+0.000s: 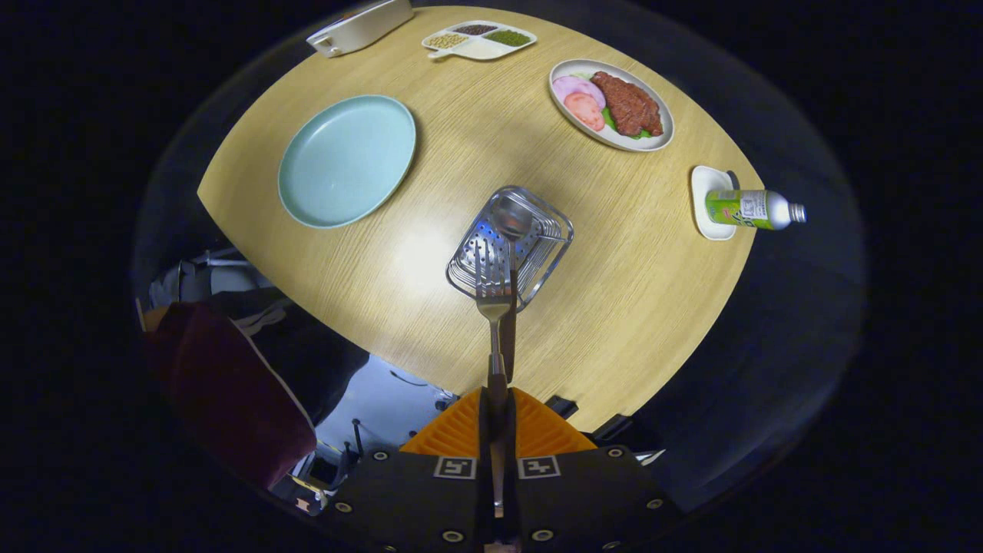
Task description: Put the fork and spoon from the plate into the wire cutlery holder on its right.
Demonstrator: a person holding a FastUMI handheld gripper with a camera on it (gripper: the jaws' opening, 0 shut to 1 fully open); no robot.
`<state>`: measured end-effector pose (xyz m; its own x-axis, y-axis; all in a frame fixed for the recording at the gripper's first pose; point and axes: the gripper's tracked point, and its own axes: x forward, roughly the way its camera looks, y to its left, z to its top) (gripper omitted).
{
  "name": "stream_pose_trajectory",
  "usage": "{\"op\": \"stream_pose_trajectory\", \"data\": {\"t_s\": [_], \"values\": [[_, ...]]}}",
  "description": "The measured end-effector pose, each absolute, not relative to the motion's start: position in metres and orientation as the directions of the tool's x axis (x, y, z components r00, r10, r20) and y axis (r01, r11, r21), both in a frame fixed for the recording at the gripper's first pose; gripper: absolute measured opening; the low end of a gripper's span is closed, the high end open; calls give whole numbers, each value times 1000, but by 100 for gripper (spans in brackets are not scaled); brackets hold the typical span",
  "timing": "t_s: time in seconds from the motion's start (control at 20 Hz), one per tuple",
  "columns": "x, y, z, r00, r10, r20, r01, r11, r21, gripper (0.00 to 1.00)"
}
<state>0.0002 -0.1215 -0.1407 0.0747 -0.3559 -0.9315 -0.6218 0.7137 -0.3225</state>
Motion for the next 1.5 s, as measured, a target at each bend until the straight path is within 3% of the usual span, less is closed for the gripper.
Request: {"op": "stream_pose_trajectory", "data": {"t_s": [0.25, 0.65, 0.9, 1.0, 1.1, 1.15, 1.25, 1.35, 1.5], "values": [[8, -116, -151, 26, -394, -919, -673, 673, -308, 5], [23, -105, -162, 38, -433, -901, -690, 640, -337, 6], [25, -108, -163, 44, -446, -894, -683, 640, -352, 15], [26, -110, -161, 51, -442, -896, -671, 649, -358, 28], [30, -110, -159, 78, -426, -901, -657, 658, -368, 48], [32, -107, -156, 97, -411, -907, -642, 671, -372, 66], [37, -101, -154, 140, -359, -923, -598, 712, -368, 85], [43, -92, -146, 200, -303, -932, -557, 747, -362, 98], [47, -84, -130, 292, -213, -932, -489, 805, -337, 99]]}}
